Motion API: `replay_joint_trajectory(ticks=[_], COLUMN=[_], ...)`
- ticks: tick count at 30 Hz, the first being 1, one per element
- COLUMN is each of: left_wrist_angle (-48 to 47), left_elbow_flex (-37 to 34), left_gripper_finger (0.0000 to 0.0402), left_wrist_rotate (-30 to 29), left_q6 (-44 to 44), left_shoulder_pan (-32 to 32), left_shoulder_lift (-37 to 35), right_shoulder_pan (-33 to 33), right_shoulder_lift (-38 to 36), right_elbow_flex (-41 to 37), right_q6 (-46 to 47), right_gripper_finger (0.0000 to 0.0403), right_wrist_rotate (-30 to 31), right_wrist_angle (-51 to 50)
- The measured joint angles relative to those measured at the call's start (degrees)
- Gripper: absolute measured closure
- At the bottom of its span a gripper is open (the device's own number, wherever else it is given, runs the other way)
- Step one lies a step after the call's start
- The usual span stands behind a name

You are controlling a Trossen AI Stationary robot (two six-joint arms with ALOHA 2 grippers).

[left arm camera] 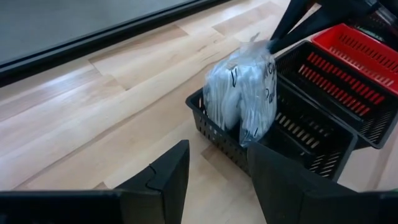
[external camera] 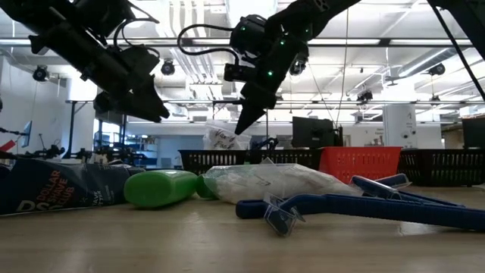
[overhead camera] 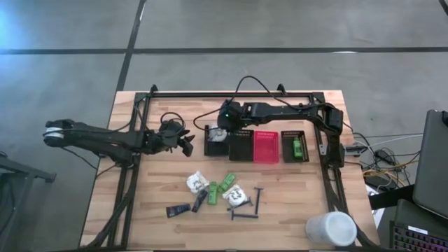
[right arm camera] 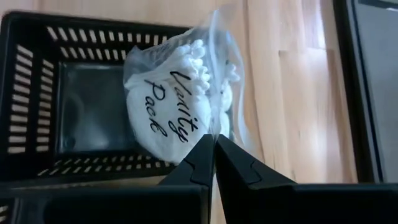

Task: Pick & Place Travel size toiletries
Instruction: Put the white cotton pack into the left black bin

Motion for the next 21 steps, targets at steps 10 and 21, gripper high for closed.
replay_joint_trajectory(ticks=[10,21], left_wrist_angle=[0.97,0.95], left_elbow_flex=[-0.07,-0.18], left_gripper_finger=[0.0234,0.0234], left_wrist_rotate=[-0.02,2.51], left_q6=[0.02,0.13], left_shoulder_pan=[0.0,-0.21], left_shoulder_lift=[0.01,0.01], right_shoulder_pan=[1.15,1.38], right_shoulder_lift=[0.83,1.87], right_elbow_flex=[0.16,0.13], right_q6=[2.39,5.85], right_gripper_finger=[0.038,0.0281], right_wrist_rotate=[-0.43,3.63], right_wrist_angle=[3.16,3.56])
